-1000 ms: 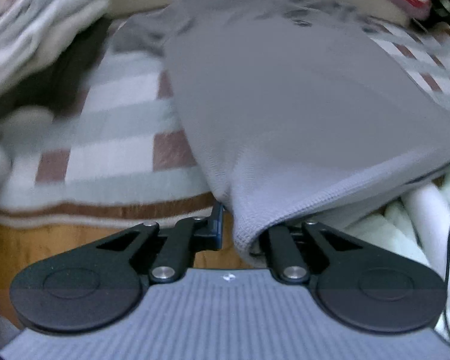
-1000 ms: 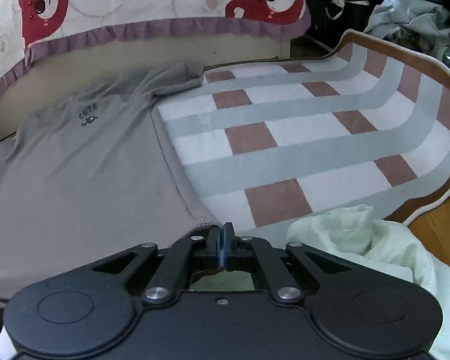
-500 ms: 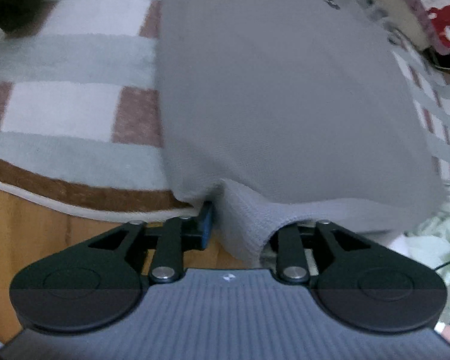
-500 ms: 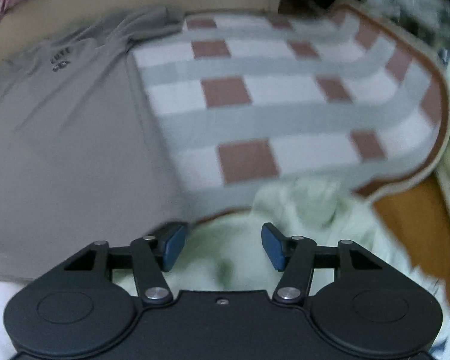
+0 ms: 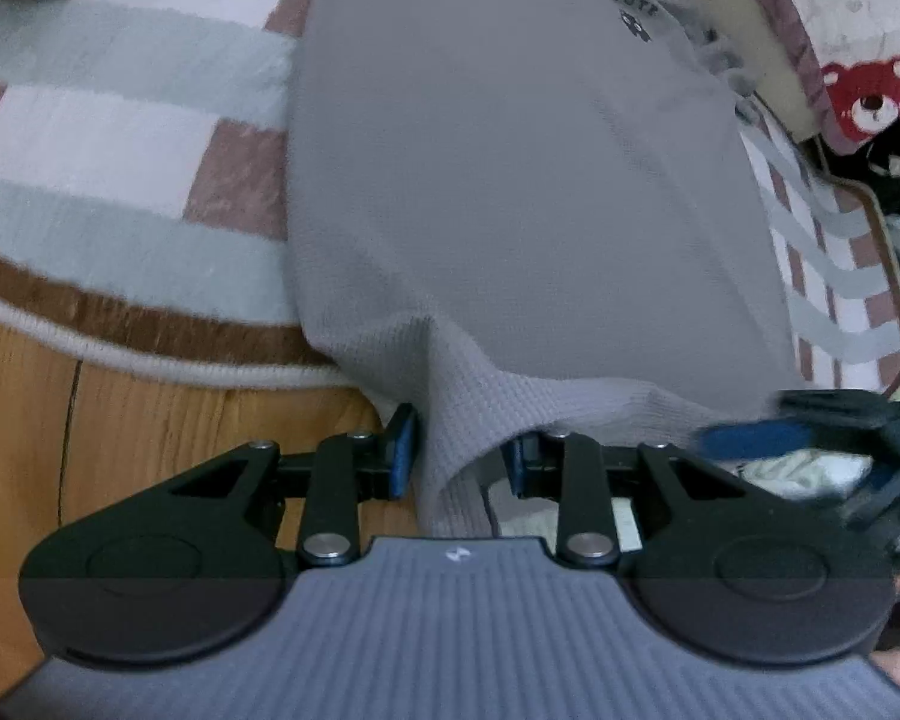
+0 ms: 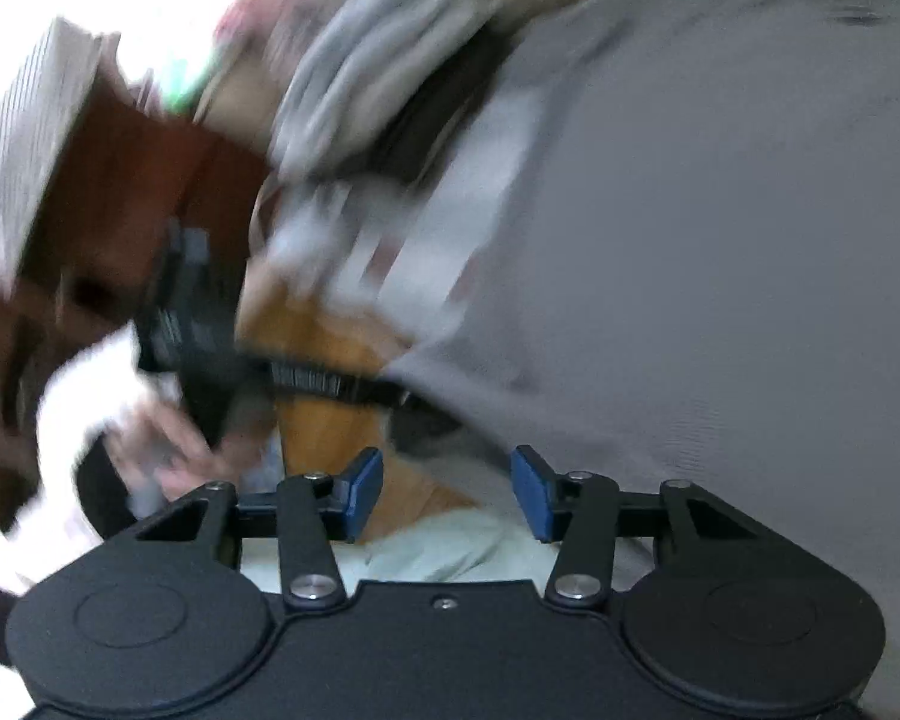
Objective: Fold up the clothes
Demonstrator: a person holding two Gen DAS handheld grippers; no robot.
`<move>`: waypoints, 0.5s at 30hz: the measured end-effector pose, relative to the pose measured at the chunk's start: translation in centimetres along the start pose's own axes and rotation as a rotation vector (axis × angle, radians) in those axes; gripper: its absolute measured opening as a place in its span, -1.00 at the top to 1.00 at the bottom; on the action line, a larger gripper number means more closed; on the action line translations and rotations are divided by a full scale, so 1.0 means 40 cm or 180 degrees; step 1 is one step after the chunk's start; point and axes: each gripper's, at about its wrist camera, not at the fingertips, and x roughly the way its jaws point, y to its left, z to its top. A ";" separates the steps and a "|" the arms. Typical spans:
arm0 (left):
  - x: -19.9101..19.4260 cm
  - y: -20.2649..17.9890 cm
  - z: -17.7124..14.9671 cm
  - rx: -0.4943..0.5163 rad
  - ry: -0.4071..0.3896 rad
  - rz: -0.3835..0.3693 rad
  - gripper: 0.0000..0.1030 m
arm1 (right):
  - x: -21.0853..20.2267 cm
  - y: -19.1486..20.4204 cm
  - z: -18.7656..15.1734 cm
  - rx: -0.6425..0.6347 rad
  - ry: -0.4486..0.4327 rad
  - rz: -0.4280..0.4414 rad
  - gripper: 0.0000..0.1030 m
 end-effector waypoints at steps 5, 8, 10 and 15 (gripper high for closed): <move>0.000 0.033 0.012 -0.0249 -0.0057 -0.0201 0.46 | 0.166 0.057 0.032 -0.0465 0.0233 0.0023 -0.04; 0.004 0.017 0.012 -0.0214 -0.0080 -0.0248 0.46 | 0.228 0.067 0.038 -0.0567 0.0294 -0.0138 -0.04; -0.020 -0.003 0.000 -0.0099 -0.0100 -0.0114 0.41 | 0.245 0.073 0.035 -0.0690 0.0223 -0.0155 0.37; -0.105 -0.061 -0.042 0.0360 -0.0317 0.0273 0.15 | 0.234 0.110 0.020 -0.0953 0.0206 -0.0035 0.84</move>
